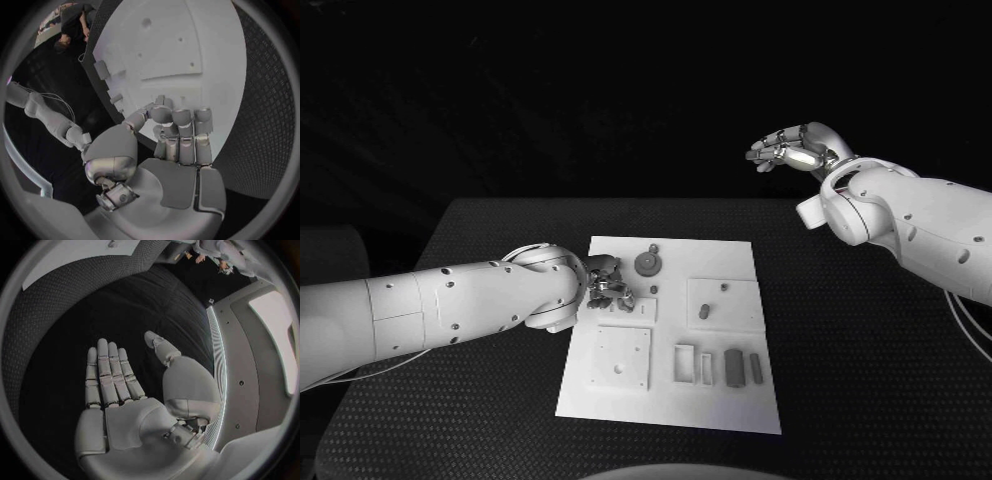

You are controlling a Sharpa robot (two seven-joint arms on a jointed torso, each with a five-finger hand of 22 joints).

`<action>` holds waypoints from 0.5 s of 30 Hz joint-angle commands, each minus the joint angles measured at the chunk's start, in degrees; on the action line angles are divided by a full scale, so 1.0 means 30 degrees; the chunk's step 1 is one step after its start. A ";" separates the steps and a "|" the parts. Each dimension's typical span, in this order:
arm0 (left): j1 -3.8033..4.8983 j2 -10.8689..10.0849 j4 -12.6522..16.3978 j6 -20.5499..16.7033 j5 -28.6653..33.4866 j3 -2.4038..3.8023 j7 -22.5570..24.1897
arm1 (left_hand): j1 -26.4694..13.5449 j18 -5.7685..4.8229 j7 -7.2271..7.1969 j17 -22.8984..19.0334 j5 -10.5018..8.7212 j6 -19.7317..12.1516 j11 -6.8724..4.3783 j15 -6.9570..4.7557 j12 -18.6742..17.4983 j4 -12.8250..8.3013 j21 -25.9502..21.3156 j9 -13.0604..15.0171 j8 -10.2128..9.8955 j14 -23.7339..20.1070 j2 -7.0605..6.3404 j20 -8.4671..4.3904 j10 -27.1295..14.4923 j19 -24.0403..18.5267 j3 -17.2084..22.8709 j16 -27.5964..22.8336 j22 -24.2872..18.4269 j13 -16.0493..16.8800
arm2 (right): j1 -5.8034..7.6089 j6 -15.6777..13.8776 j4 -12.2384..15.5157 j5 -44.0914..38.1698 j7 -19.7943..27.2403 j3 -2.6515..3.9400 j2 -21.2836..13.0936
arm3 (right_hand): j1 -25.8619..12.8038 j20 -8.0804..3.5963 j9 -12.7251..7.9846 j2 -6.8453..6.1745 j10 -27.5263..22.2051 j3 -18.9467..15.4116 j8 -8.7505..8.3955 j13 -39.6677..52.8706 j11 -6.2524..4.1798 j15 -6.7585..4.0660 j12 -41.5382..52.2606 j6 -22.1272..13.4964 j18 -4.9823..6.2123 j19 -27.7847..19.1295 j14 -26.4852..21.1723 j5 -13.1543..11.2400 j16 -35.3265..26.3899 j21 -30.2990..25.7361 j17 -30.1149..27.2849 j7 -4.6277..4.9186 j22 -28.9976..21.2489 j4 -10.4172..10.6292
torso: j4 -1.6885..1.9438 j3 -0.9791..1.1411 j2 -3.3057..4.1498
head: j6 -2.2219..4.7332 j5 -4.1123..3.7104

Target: Assemble the parts on the task board

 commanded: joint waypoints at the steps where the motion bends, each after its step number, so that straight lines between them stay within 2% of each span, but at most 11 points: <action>1: -0.0054 0.0019 0.0065 -0.0289 -0.0493 -0.0011 0.0077 | 0.0050 0.0185 -0.1266 -0.0033 -0.0139 0.2055 -0.0335 -0.0436 -0.0083 -0.0021 0.0132 0.0027 0.0020 0.0309 0.0294 -0.2180 -0.0215 -0.0166 0.0116 0.0121 0.0267 -0.0023 | 0.0005 0.0275 0.0003 0.0071 0.0214 0.0011 -0.0004 | -0.0018 0.0041 -0.0024 0.0156 0.0131 -0.0152 0.0122 -0.0038 -0.0059 0.0088 -0.0124 -0.0118 -0.0199 -0.0056 0.0012 0.0133 -0.0136 -0.0088 -0.0026 0.0078 0.0028 -0.0007 | -0.0004 -0.0001 -0.0002 | -0.0023 0.0004; 15: -0.0201 0.0004 0.0116 -0.0245 -0.1992 -0.0013 0.0038 | 0.0052 0.0182 -0.1262 -0.0118 -0.0208 0.2056 -0.0331 -0.0438 -0.0092 -0.0017 0.0152 0.0027 -0.0019 0.0305 0.0270 -0.2195 -0.0214 -0.0159 0.0198 0.0161 0.0264 -0.0031 | -0.0002 0.0405 0.0030 0.0098 0.0174 0.0011 0.0047 | -0.0064 0.0049 -0.0049 0.0186 0.0176 -0.0169 0.0130 -0.0126 -0.0058 0.0092 -0.0170 -0.0122 -0.0198 -0.0051 0.0034 0.0243 -0.0176 -0.0131 -0.0057 0.0080 0.0060 0.0001 | -0.0001 -0.0008 0.0010 | -0.0039 0.0056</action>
